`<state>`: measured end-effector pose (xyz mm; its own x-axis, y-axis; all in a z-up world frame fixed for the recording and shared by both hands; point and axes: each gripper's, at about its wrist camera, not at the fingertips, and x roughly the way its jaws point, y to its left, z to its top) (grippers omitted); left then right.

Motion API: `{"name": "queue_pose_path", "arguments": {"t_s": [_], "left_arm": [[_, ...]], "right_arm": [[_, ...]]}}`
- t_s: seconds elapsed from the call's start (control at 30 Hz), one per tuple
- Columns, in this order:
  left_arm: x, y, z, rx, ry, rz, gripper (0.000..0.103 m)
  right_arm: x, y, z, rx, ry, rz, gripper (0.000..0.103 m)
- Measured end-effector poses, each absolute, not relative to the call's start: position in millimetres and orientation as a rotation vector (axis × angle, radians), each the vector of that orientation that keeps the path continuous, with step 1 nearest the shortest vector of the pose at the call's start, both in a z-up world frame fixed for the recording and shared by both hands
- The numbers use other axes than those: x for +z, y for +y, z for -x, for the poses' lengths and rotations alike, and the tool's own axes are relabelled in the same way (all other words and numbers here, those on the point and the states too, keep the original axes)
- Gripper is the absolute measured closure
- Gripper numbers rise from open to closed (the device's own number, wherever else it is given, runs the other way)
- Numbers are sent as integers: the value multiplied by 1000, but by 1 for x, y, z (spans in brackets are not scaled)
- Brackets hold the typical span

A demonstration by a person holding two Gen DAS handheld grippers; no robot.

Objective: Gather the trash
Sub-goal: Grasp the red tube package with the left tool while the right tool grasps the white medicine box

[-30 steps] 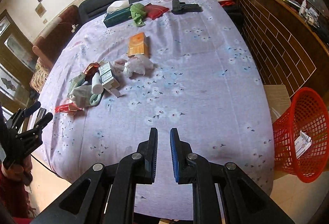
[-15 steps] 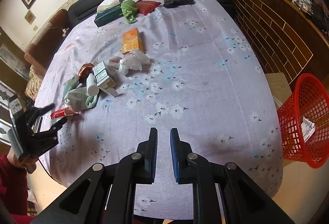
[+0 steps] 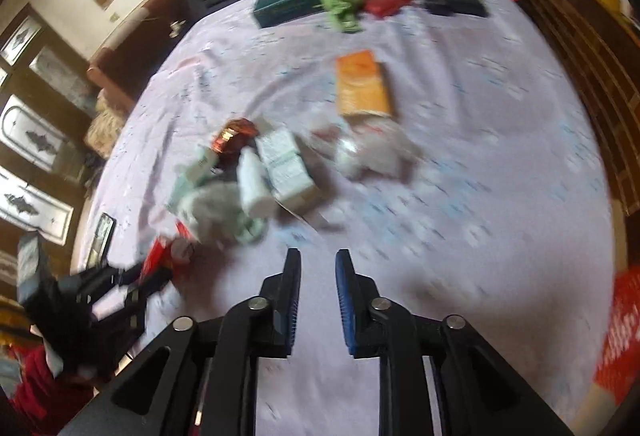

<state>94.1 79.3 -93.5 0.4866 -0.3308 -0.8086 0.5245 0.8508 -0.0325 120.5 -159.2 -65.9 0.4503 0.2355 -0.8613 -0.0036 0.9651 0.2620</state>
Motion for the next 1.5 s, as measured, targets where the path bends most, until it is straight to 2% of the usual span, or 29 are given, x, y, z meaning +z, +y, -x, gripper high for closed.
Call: {"name": "queue_pose_path", "arguments": {"t_s": [0.17, 0.47, 0.57, 0.67, 1.0, 1.23, 1.37, 1.5], "left_arm": [[-87, 90, -89, -494, 929, -200, 89], [-82, 104, -89, -458, 943, -147, 89], [-82, 103, -90, -462, 946, -138, 89], [-83, 101, -92, -467, 949, -132, 89], [-83, 98, -92, -467, 947, -120, 89], [-85, 100, -88, -451, 956, -111, 89], [-84, 99, -86, -447, 955, -108, 89], [-84, 98, -85, -442, 953, -107, 89]], "right_arm": [[-81, -137, -169, 183, 1113, -194, 74], [-95, -121, -220, 164, 1126, -114, 70], [-94, -119, -223, 194, 1137, -139, 69], [-95, -117, -226, 189, 1134, -120, 63], [-93, -122, -214, 235, 1157, -204, 63], [-94, -122, -220, 203, 1137, -146, 63], [-96, -119, -227, 168, 1119, -89, 55], [-105, -121, -237, 155, 1151, -69, 54]]}}
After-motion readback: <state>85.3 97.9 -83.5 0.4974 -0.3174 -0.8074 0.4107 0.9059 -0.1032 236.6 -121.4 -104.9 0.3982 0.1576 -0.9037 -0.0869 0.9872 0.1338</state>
